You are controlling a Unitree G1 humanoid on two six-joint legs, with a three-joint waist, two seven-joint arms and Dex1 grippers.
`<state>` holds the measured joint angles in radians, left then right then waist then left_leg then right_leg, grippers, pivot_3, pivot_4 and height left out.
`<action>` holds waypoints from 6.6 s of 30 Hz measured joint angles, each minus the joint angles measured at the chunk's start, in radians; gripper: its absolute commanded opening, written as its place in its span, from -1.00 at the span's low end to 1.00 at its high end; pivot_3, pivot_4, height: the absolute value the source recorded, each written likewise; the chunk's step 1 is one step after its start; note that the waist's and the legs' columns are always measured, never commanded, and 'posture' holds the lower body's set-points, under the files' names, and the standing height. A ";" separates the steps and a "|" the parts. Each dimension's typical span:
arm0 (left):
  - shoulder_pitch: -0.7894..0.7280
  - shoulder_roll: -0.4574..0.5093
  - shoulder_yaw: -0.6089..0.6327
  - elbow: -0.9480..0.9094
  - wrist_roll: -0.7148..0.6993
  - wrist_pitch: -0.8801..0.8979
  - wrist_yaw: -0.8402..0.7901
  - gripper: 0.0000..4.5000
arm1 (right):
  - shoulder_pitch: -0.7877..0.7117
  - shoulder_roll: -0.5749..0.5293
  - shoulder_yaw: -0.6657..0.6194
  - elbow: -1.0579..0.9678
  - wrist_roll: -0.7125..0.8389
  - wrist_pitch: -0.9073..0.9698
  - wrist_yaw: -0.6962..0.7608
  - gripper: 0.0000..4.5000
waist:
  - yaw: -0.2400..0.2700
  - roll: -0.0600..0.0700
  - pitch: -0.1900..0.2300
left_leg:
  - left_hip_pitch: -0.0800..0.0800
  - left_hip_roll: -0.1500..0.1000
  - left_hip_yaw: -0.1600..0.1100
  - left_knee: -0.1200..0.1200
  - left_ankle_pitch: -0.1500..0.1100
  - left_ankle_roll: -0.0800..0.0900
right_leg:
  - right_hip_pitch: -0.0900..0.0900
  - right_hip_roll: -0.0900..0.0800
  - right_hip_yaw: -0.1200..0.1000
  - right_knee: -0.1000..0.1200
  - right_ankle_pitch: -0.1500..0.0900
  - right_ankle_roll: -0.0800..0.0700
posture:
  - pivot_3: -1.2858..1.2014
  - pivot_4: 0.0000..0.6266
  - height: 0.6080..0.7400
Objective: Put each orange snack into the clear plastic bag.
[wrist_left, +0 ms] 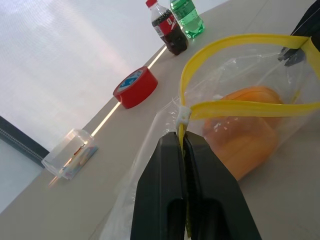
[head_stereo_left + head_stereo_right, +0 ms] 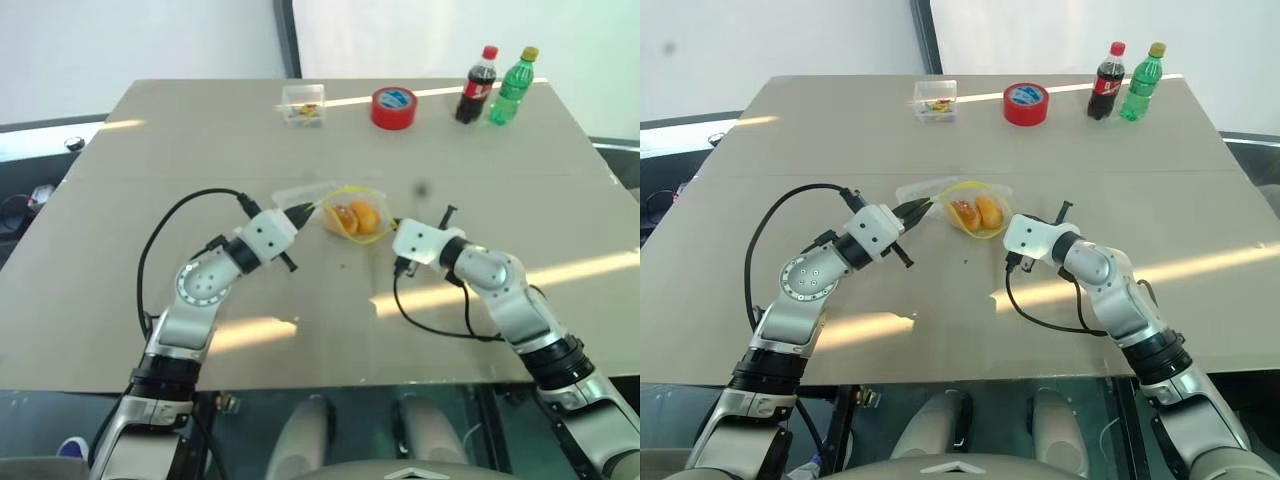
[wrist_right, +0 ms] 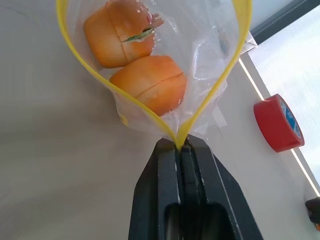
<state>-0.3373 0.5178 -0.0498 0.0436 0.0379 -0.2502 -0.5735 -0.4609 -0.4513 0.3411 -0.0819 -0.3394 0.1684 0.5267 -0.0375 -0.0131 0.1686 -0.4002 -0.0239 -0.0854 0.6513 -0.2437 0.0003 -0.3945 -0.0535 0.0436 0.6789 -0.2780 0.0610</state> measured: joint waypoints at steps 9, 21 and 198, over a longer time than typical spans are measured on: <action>-0.212 -0.022 0.008 0.090 -0.013 0.024 0.025 -1.00 | -0.172 -0.109 -0.096 0.075 -0.002 -0.025 -0.014 -0.98 | 0.005 0.000 0.000 | 0.000 -0.002 0.000 0.002 0.000 0.000 | 0.000 0.000 -0.001 0.001 0.000 0.000 | 0.03 -0.52 1.00; -0.465 -0.041 -0.045 0.356 -0.019 -0.139 0.001 -1.00 | -0.297 -0.206 -0.133 0.223 0.004 -0.160 -0.069 -0.98 | -0.005 -0.001 0.000 | -0.013 -0.001 0.002 0.002 0.003 -0.004 | -0.013 0.000 0.001 0.000 0.000 0.000 | 0.03 -0.52 1.00; -0.012 0.026 -0.007 0.054 0.051 -0.168 0.028 -1.00 | 0.015 -0.172 -0.061 -0.119 0.016 0.054 0.208 -0.38 | 0.001 0.000 0.000 | -0.013 -0.001 -0.003 0.016 0.000 0.000 | -0.009 0.000 -0.003 0.009 0.000 0.000 | 0.03 -0.52 1.00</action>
<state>-0.3493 0.5439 -0.0571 0.0975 0.0889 -0.4177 -0.5452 -0.4463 -0.6236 0.2804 -0.2011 -0.3239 0.2219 0.7346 -0.0369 -0.0132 0.1687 -0.4135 -0.0246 -0.0887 0.6668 -0.2436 0.0007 -0.4038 -0.0532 0.0404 0.6879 -0.2777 0.0612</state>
